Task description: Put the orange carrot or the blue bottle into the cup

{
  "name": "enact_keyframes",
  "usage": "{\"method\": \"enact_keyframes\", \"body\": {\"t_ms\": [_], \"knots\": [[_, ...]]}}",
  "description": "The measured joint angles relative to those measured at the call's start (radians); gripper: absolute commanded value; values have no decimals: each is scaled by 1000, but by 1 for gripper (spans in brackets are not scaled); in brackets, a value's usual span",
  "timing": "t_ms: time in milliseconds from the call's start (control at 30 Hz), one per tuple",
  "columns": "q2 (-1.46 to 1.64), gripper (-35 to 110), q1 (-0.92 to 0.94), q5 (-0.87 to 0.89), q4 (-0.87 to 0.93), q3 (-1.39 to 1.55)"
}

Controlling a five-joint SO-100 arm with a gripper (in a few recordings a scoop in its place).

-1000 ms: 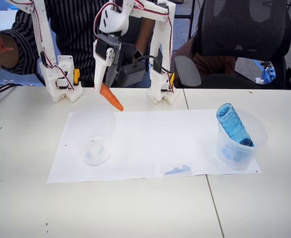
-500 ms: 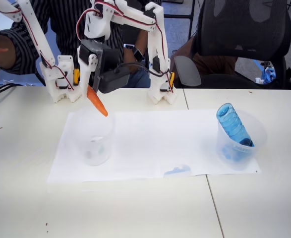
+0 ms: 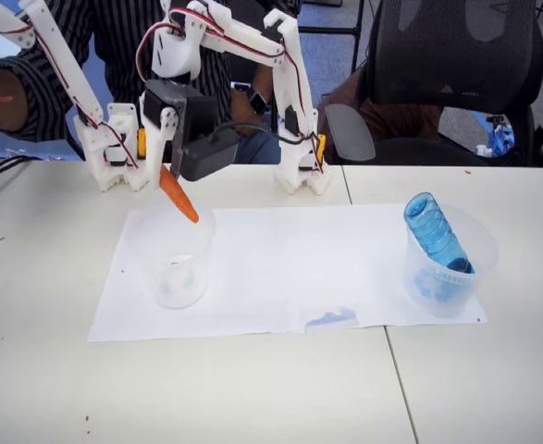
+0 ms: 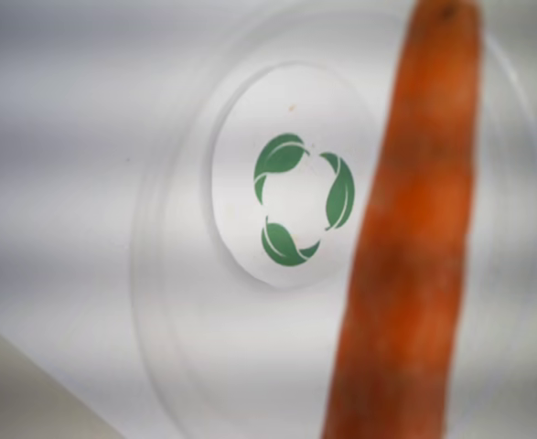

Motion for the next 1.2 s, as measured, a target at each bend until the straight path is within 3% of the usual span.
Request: {"method": "enact_keyframes", "body": {"t_ms": [700,1000,1200], "knots": [[-15,9,-31,-2,0,-92],[-58,25,-31,-2,0,-97],[-58,27,-31,-2,0,-97]]}}
